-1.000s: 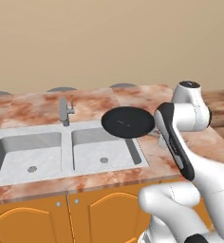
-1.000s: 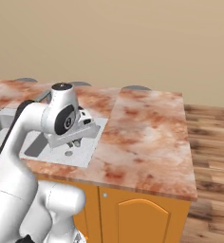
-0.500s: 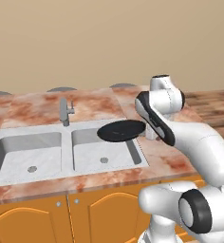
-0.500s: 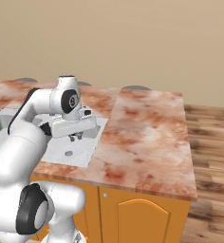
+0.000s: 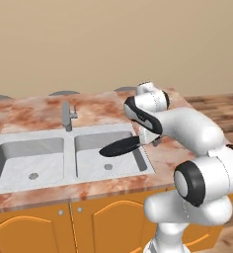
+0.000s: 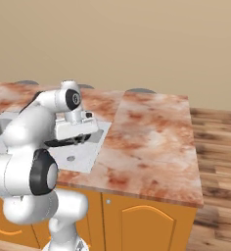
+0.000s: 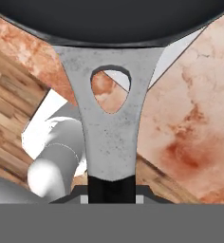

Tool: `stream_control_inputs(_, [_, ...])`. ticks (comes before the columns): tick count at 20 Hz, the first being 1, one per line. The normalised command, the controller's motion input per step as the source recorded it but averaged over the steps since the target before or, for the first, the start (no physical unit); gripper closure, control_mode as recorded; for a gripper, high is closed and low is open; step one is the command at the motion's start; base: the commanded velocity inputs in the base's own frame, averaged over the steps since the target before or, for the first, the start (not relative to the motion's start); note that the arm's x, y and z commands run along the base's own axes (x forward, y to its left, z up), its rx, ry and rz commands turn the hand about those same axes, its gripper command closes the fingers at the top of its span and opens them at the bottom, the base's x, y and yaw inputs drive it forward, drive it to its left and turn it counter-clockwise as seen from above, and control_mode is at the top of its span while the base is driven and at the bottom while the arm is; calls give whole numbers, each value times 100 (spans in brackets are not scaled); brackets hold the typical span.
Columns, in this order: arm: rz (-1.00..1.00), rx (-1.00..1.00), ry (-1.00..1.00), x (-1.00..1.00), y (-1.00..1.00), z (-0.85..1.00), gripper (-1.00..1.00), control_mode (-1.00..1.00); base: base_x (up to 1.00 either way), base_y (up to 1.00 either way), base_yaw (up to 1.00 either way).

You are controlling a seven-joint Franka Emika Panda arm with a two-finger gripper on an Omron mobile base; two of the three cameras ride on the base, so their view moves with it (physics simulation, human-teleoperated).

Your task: Move the pot and pan from the stove into the sink.

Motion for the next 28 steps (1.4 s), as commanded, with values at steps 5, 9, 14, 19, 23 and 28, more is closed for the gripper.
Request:
stream_control_inputs(5, [0,-7,13,56,19,-24,100,-100,0,0,0])
stream_control_inputs(9, [0,-7,12,59,22,-23,100,-100,0,0,0])
stream_control_inputs(14, [0,-7,11,54,27,-24,100,-100,0,0,0])
stream_control_inputs(19, [1,-2,4,29,13,-19,100,-100,0,0,0])
stream_control_inputs(23, [2,0,0,0,0,-1,100,-100,0,0,0])
stream_control_inputs(28, [7,7,-3,0,0,-10,100,-100,0,0,0])
